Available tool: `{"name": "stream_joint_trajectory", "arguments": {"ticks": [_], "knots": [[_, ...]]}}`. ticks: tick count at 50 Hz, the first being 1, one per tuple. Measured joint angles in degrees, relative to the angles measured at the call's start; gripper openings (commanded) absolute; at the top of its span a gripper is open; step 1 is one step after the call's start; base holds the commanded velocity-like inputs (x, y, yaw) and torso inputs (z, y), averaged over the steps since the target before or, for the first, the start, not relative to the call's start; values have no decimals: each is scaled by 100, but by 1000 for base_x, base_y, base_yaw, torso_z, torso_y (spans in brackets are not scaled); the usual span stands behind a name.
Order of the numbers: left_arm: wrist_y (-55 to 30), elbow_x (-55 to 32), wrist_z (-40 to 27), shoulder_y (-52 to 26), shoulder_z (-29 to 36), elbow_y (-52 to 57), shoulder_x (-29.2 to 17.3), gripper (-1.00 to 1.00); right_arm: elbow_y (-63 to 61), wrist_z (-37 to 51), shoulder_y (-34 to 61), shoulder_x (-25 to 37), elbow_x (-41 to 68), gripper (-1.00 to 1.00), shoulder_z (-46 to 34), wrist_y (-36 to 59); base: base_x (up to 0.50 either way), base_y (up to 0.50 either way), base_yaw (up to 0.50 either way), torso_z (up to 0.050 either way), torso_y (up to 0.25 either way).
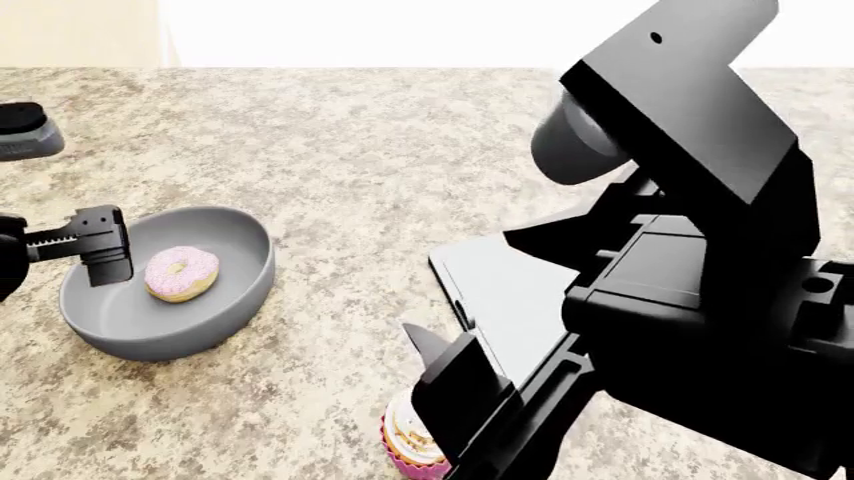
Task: Pick up the bowl with donut and place it on the tray. Pick up the cupcake and place it on the tray.
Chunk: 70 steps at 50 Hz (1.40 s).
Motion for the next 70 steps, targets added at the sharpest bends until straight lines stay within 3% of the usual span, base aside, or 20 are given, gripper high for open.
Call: {"name": "stream_joint_trajectory", "arguments": {"ticks": [21,42,55,70], "knots": [[576,202,174,488,20,-9,239,100,-79,-108,-31,73,-97,100,-74,-12,0,0,0,0,0],[842,334,371,760,-11,-190,34,100,-57,-222,-41,182,-184,100,-116,4,0,0,0,0,0],[1086,625,624,1023,49,-386,143,100,-98,-310,-125,258,-265,100,-130,6,0,0,0,0,0],[1418,501,452,1405,43,-51,83,100,-152,-324,-130,316,-328,100,-205,4,0,0,0,0,0]]}}
